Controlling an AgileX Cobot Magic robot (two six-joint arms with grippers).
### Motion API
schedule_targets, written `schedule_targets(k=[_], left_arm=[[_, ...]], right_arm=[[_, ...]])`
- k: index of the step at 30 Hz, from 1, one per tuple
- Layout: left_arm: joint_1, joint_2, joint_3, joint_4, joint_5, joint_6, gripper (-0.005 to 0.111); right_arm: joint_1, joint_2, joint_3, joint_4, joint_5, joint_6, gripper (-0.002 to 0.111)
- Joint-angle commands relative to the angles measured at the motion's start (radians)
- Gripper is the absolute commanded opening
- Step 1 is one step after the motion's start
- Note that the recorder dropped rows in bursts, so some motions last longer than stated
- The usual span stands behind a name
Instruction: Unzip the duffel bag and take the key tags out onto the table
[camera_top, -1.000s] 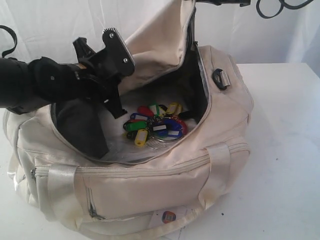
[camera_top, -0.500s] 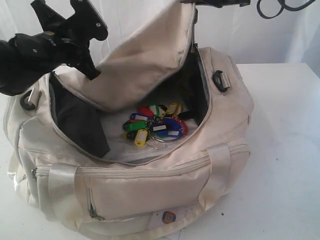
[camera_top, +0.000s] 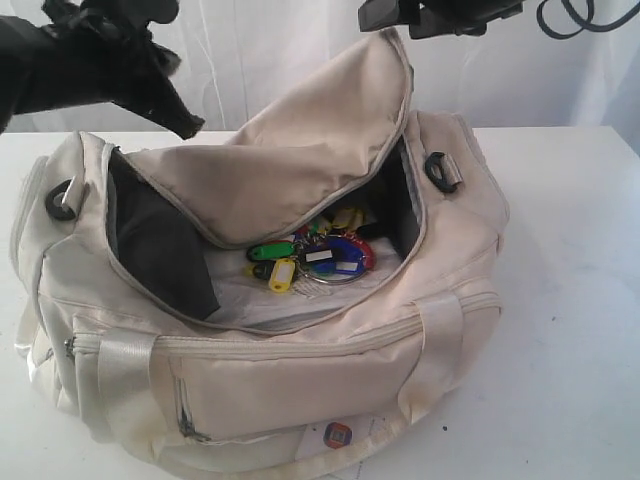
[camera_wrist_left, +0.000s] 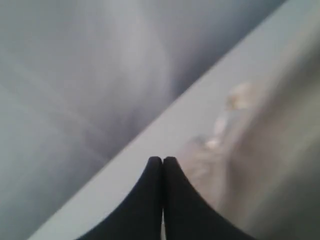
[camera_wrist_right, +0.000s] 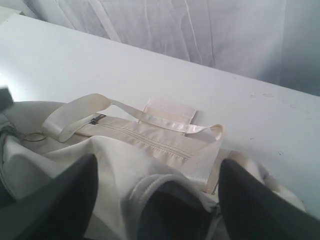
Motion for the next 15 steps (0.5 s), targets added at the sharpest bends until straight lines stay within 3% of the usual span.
schedule_targets(k=[1, 4, 9, 15], left_arm=[[-0.022, -0.022, -0.001, -0.043, 0.451, 0.034, 0.000], [-0.040, 0.023, 0.017, -0.001, 0.458, 0.103, 0.017], [-0.062, 0.092, 0.031, 0.035, 0.428, 0.145, 0.076], [-0.132, 0.173, 0.027, 0.025, 0.339, 0.174, 0.080]], right_arm=[[-0.007, -0.011, -0.010, 0.001, -0.016, -0.008, 0.063], [-0.007, -0.011, -0.010, 0.006, -0.026, -0.006, 0.063], [-0.007, -0.011, -0.010, 0.010, -0.028, 0.004, 0.063], [-0.007, -0.011, -0.010, 0.010, -0.035, 0.004, 0.063]])
